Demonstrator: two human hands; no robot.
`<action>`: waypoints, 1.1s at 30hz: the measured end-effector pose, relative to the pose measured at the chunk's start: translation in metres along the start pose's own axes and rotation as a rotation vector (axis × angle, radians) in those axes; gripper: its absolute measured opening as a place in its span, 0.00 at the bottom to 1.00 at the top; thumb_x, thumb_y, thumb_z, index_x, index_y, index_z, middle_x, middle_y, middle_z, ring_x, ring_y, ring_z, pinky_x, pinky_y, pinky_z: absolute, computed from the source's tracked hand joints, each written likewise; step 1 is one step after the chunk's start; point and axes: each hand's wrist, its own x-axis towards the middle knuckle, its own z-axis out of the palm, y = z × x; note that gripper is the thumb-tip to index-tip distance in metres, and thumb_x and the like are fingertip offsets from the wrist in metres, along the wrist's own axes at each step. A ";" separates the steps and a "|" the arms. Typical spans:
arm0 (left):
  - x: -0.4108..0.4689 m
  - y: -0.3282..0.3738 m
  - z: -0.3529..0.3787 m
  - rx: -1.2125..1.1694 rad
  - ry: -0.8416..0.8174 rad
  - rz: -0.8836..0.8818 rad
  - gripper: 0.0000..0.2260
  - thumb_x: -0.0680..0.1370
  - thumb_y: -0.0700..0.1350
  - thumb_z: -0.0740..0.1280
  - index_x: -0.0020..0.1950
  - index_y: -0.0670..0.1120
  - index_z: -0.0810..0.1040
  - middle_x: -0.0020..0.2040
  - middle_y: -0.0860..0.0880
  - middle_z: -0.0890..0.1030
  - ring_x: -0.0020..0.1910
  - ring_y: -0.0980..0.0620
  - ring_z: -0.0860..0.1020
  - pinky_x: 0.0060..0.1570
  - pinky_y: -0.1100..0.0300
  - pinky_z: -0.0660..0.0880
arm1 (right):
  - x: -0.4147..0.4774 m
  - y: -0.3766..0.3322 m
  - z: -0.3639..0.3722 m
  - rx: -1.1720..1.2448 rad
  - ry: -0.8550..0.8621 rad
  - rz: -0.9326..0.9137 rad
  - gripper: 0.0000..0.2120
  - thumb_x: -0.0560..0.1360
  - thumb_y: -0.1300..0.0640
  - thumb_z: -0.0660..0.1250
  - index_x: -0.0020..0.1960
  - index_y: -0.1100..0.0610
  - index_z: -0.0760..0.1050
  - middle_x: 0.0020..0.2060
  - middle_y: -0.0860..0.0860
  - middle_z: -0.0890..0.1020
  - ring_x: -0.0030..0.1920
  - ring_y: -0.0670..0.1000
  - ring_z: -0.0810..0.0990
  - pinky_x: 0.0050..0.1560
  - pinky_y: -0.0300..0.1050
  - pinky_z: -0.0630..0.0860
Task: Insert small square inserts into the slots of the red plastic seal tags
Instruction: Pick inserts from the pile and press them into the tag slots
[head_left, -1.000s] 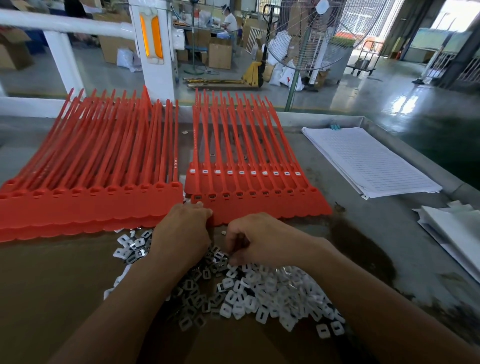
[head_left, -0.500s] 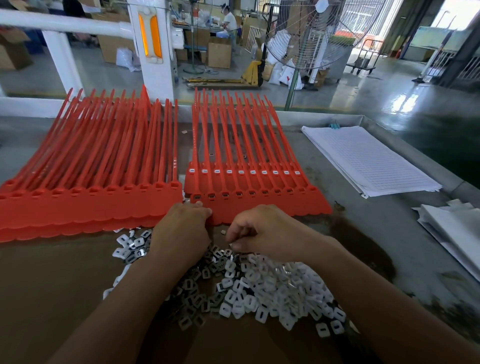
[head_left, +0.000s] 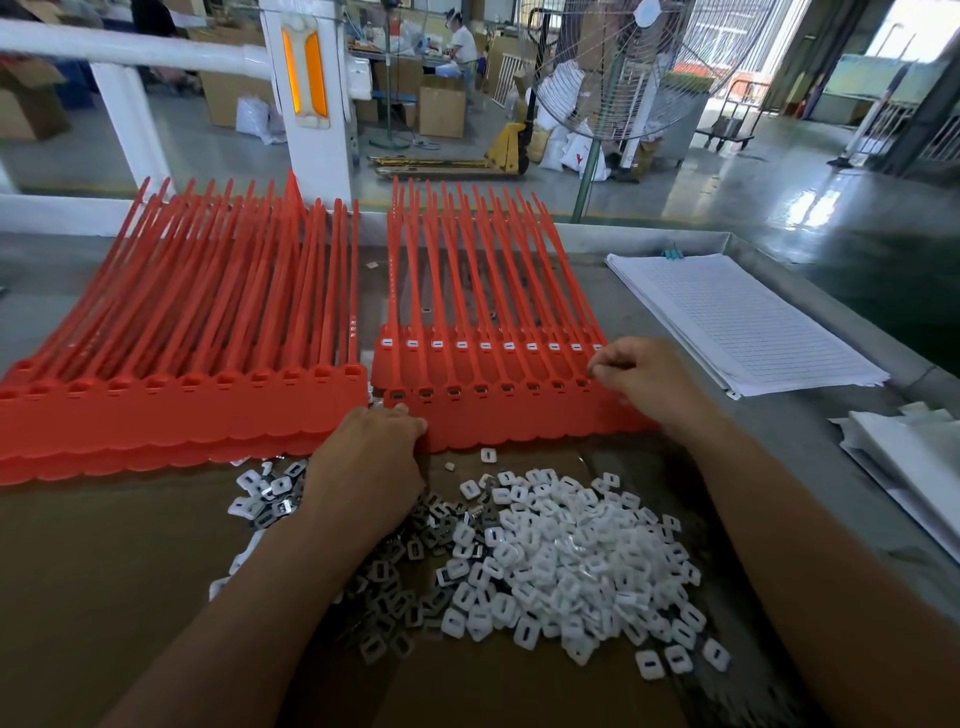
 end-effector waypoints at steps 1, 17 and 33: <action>0.000 0.000 0.000 0.001 0.002 0.003 0.20 0.75 0.36 0.57 0.66 0.47 0.72 0.66 0.48 0.72 0.65 0.49 0.68 0.65 0.55 0.66 | 0.004 0.006 -0.001 -0.002 0.032 0.023 0.05 0.73 0.68 0.64 0.45 0.64 0.79 0.31 0.48 0.75 0.31 0.42 0.70 0.31 0.29 0.67; -0.001 0.000 0.001 0.028 -0.006 0.008 0.20 0.75 0.37 0.57 0.66 0.48 0.71 0.68 0.48 0.70 0.65 0.48 0.68 0.65 0.56 0.65 | 0.013 0.029 0.002 -0.072 0.009 0.067 0.07 0.74 0.69 0.63 0.47 0.68 0.79 0.31 0.48 0.74 0.32 0.41 0.69 0.29 0.22 0.65; 0.000 -0.001 0.003 0.025 0.001 0.007 0.21 0.75 0.37 0.57 0.67 0.48 0.70 0.69 0.48 0.69 0.66 0.49 0.68 0.65 0.57 0.64 | 0.013 0.028 0.005 -0.001 0.077 0.112 0.06 0.71 0.68 0.68 0.48 0.63 0.77 0.43 0.52 0.76 0.44 0.47 0.73 0.37 0.33 0.67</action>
